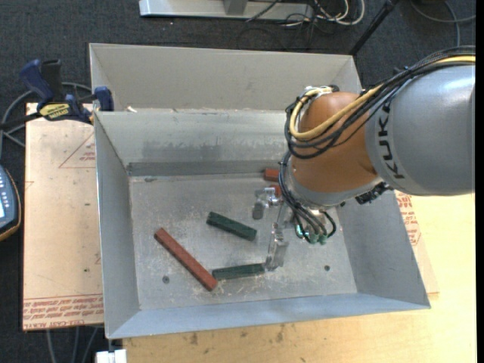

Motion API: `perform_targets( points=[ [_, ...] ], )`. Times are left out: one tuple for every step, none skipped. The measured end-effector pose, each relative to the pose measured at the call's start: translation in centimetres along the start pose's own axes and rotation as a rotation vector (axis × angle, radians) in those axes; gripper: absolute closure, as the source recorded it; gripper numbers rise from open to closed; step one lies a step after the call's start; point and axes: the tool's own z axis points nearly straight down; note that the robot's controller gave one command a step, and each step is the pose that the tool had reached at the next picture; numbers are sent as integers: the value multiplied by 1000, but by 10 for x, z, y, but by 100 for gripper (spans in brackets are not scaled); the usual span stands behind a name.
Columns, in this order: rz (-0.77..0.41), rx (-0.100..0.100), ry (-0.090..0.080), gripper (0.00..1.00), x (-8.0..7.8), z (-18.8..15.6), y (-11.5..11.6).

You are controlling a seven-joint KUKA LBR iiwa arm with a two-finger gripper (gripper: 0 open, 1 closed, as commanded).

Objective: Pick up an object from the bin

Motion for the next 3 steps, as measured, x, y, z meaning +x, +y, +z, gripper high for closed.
perform_targets(
  points=[
    [-50,-1,-10,0,-96,88,30],
    [-48,-1,-12,100,-96,82,29],
    [-12,-1,-20,100,-103,-62,36]
  ],
)
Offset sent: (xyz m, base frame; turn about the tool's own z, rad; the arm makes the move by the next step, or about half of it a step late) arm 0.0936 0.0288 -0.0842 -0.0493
